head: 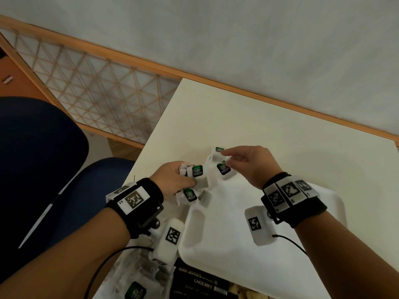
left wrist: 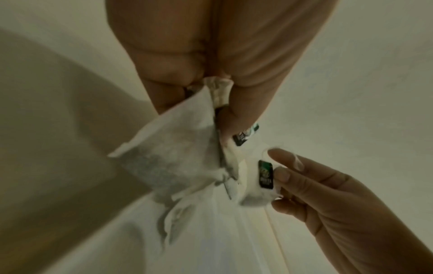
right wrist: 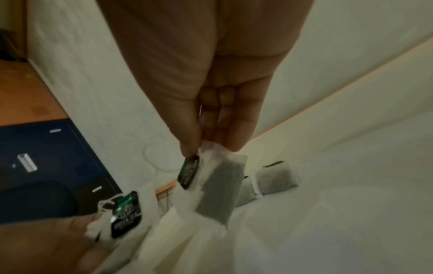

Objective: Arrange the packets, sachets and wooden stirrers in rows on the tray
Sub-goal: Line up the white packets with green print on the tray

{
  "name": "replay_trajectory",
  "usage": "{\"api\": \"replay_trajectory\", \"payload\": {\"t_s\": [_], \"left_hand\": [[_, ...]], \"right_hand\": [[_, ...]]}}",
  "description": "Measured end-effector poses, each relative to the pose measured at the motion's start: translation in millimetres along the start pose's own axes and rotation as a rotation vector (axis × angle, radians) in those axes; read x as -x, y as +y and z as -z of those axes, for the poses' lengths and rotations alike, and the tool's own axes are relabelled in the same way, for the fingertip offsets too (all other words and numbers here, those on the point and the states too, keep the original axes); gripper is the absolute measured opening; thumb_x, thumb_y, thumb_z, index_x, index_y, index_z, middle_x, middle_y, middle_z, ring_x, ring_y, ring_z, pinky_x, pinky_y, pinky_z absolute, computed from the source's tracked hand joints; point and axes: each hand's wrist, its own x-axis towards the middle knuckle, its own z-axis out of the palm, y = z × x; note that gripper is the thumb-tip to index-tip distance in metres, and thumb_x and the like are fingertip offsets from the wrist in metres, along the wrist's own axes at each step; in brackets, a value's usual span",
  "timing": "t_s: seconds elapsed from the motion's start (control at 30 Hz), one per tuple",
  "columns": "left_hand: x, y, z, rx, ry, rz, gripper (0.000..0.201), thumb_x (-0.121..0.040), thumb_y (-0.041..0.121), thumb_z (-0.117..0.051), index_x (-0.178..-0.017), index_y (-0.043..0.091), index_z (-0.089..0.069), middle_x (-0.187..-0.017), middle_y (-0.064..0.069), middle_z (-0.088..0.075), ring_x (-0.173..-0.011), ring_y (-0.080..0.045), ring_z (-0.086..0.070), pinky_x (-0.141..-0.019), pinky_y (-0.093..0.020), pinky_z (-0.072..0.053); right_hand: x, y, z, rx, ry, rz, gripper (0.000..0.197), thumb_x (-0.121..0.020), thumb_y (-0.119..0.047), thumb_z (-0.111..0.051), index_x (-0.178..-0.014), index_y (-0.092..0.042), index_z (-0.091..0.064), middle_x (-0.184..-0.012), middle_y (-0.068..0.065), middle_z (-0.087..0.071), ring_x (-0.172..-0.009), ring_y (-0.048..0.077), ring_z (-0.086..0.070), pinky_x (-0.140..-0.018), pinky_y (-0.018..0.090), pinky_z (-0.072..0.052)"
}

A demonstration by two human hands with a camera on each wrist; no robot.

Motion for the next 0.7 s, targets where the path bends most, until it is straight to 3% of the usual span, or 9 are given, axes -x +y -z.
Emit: {"api": "replay_trajectory", "payload": {"t_s": [0.07, 0.13, 0.23, 0.4, 0.5, 0.63, 0.7], "left_hand": [[0.1, 0.3, 2.3, -0.012, 0.007, -0.007, 0.031, -0.068, -0.004, -0.07, -0.095, 0.009, -0.068, -0.102, -0.022, -0.067, -0.09, -0.03, -0.063, -0.092, -0.053, -0.05], [-0.3, -0.2, 4.3, -0.022, 0.006, -0.023, 0.027, -0.076, -0.01, -0.065, -0.095, 0.01, -0.067, -0.099, -0.02, -0.066, -0.089, -0.03, -0.062, -0.091, -0.053, -0.05], [-3.1, -2.5, 6.4, 0.003, 0.015, -0.031, 0.029, -0.08, -0.013, -0.061, -0.091, 0.013, -0.065, -0.093, -0.015, -0.065, -0.086, -0.028, -0.061, -0.086, -0.047, -0.052], [-2.3, -2.5, 10.9, 0.035, 0.018, -0.048, 0.028, -0.079, -0.013, -0.062, -0.092, 0.011, -0.066, -0.091, -0.014, -0.066, -0.084, -0.027, -0.063, -0.082, -0.043, -0.053], [-2.8, -0.9, 9.3, 0.03, 0.015, -0.048, 0.028, -0.079, -0.014, -0.062, -0.093, 0.01, -0.066, -0.09, -0.014, -0.067, -0.083, -0.027, -0.063, -0.081, -0.042, -0.054], [-5.2, -0.2, 8.1, 0.029, 0.021, -0.042, 0.029, -0.078, -0.015, -0.063, -0.095, 0.01, -0.065, -0.094, -0.016, -0.066, -0.085, -0.027, -0.062, -0.083, -0.044, -0.053], [-6.8, -0.3, 7.7, 0.043, 0.021, -0.038, 0.03, -0.078, -0.015, -0.063, -0.093, 0.01, -0.065, -0.091, -0.015, -0.066, -0.082, -0.027, -0.062, -0.08, -0.042, -0.053]], "right_hand": [[-1.5, 2.3, -0.2, 0.095, -0.036, 0.005, 0.028, -0.089, -0.015, -0.058, -0.112, -0.027, -0.07, -0.09, -0.008, -0.07, -0.087, 0.003, -0.06, -0.078, 0.013, -0.044], [-3.8, 4.8, -1.1, 0.13, -0.022, -0.005, 0.031, -0.091, -0.014, -0.053, -0.112, -0.029, -0.069, -0.091, -0.011, -0.063, -0.083, 0.005, -0.057, -0.073, 0.013, -0.044], [-9.6, 10.0, -5.8, 0.027, 0.034, -0.03, 0.033, -0.088, -0.009, -0.053, -0.103, -0.033, -0.07, -0.082, -0.015, -0.059, -0.075, 0.01, -0.059, -0.064, 0.013, -0.044], [-22.3, 11.8, -21.7, -0.311, 0.02, -0.101, 0.033, -0.086, -0.001, -0.057, -0.091, -0.031, -0.07, -0.076, -0.004, -0.059, -0.066, 0.014, -0.058, -0.074, 0.033, -0.056], [-31.5, 15.5, -25.6, -0.298, 0.033, -0.119, 0.03, -0.086, -0.003, -0.058, -0.094, -0.03, -0.069, -0.075, -0.004, -0.063, -0.065, 0.012, -0.06, -0.079, 0.037, -0.058], [-44.2, 22.7, -29.1, -0.284, 0.084, -0.149, 0.03, -0.084, -0.005, -0.059, -0.092, -0.033, -0.066, -0.079, 0.003, -0.069, -0.07, 0.019, -0.061, -0.082, 0.046, -0.056], [-48.6, 25.8, -30.6, -0.277, 0.111, -0.167, 0.028, -0.085, -0.006, -0.06, -0.096, -0.03, -0.066, -0.083, 0.004, -0.07, -0.073, 0.021, -0.063, -0.08, 0.043, -0.057]]}}
